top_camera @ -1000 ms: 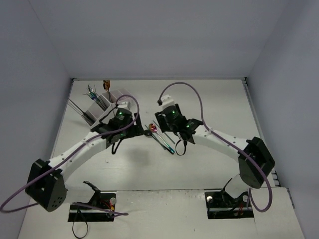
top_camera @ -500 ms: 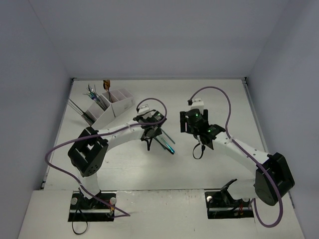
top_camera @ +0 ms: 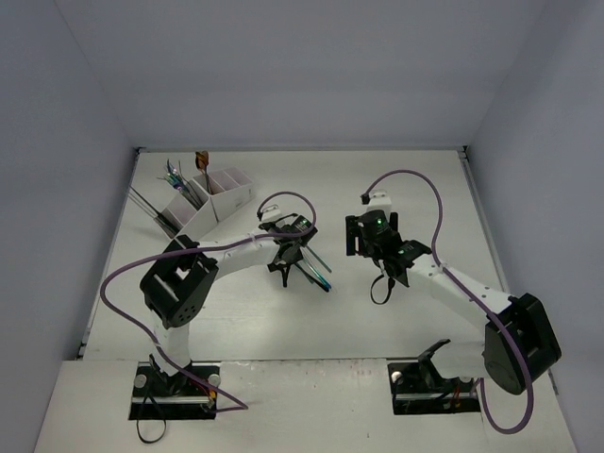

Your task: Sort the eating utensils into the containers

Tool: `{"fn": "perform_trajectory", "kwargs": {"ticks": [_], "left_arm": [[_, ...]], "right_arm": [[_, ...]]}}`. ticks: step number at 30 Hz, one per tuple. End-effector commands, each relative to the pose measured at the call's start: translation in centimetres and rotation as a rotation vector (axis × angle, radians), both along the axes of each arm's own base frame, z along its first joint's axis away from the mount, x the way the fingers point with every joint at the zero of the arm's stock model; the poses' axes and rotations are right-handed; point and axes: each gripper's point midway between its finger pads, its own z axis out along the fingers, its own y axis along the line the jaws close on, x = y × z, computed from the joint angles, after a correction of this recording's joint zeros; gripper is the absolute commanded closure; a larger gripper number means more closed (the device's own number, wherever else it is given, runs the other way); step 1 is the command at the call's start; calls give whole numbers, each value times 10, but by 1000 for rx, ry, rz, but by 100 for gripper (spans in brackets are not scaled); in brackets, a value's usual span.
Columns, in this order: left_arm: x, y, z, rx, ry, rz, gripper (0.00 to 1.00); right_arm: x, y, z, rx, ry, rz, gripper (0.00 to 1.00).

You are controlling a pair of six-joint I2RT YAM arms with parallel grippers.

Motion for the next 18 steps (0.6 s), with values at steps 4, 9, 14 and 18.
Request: {"fn": "perform_trajectory", "kwargs": {"ticks": [4, 9, 14, 18], "left_arm": [[13, 2, 8, -22, -32, 56, 58], [10, 9, 5, -11, -31, 66, 59], [13, 19, 11, -22, -45, 74, 66], [8, 26, 18, -15, -55, 66, 68]], "right_arm": [[9, 6, 17, 53, -67, 8, 30], [9, 7, 17, 57, -66, 13, 30], [8, 8, 14, 58, -59, 21, 30], [8, 9, 14, 60, -57, 25, 30]]}}
